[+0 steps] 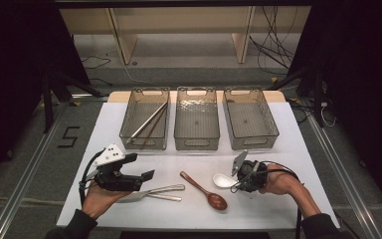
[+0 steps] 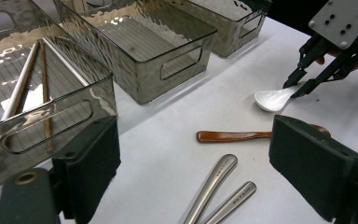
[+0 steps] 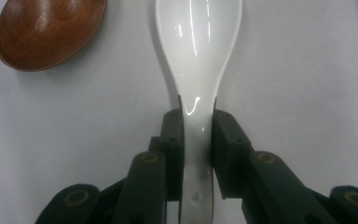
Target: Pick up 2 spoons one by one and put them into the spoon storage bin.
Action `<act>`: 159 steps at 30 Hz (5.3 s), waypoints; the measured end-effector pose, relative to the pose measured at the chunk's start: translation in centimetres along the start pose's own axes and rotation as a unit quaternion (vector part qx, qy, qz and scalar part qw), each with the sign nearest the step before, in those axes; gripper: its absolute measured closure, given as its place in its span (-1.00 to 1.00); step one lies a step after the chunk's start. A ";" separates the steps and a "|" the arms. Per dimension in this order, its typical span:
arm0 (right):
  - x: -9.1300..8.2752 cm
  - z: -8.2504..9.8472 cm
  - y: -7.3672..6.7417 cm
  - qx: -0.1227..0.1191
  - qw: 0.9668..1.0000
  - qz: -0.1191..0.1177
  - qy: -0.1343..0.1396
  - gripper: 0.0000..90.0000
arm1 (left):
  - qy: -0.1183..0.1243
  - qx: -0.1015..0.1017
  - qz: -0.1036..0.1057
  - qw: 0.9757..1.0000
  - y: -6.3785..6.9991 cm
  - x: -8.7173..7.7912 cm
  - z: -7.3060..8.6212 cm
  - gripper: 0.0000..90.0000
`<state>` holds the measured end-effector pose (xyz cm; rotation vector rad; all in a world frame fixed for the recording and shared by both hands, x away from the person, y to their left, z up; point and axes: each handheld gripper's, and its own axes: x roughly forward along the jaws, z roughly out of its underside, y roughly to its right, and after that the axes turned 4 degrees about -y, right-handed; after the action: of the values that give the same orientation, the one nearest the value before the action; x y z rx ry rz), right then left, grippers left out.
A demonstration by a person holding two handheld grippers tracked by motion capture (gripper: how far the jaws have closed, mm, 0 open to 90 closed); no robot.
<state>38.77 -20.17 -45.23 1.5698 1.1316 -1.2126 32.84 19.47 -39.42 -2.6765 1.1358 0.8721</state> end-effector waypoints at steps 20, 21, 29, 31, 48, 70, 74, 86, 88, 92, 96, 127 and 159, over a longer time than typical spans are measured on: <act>-2.0 0.1 0.7 0.071 0.994 0.015 0.076 0.69 | 0.002 -0.006 0.002 1.000 -0.3 -0.1 0.0 -0.66; -2.3 0.0 0.8 0.081 0.993 0.016 0.084 0.69 | 0.002 -0.006 0.003 1.000 -0.3 -0.1 0.0 -0.66; -4.4 -1.2 2.2 0.157 0.980 0.032 0.119 0.70 | 0.002 -0.009 0.005 1.000 -0.4 -0.1 0.0 -0.65; -4.7 -1.5 2.6 0.162 0.978 0.040 0.124 0.70 | 0.001 -0.009 0.004 1.000 -0.4 -0.1 0.0 -0.66; -7.0 -5.1 6.7 0.215 0.962 0.054 0.158 0.69 | 0.005 -0.013 0.004 1.000 -0.5 -0.1 0.1 -0.66; -6.8 -10.9 9.9 0.229 0.962 0.058 0.135 0.69 | 0.008 -0.016 0.008 1.000 -0.6 -0.1 0.2 -0.66; -6.3 -11.9 10.7 0.237 0.961 0.057 0.130 0.69 | 0.009 -0.016 0.009 1.000 -0.6 -0.2 0.2 -0.66; -5.1 -14.1 12.3 0.258 0.958 0.055 0.112 0.69 | 0.010 -0.021 0.017 1.000 -0.6 -0.2 0.2 -0.66; -4.9 -14.4 12.5 0.260 0.958 0.056 0.107 0.69 | 0.010 -0.021 0.017 1.000 -0.6 -0.2 0.2 -0.66; -4.6 -14.8 12.8 0.262 0.959 0.054 0.098 0.69 | 0.013 -0.023 0.016 1.000 -0.6 -0.2 0.2 -0.66; -4.3 -14.9 12.9 0.261 0.959 0.055 0.091 0.69 | 0.010 -0.021 0.017 1.000 -0.6 -0.3 0.2 -0.66; -6.9 -12.9 8.6 0.229 0.964 0.023 0.135 -0.20 | 0.012 -0.029 0.011 0.999 -0.8 -0.4 0.3 -0.66; -3.2 -7.7 -1.0 0.192 0.975 -0.016 0.111 -0.22 | 0.011 -0.025 0.001 1.000 -0.9 -0.5 0.4 -0.66</act>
<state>39.17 -13.09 -40.71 2.0258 1.1094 -1.3630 33.02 20.49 -39.57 -2.7319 1.1371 0.8847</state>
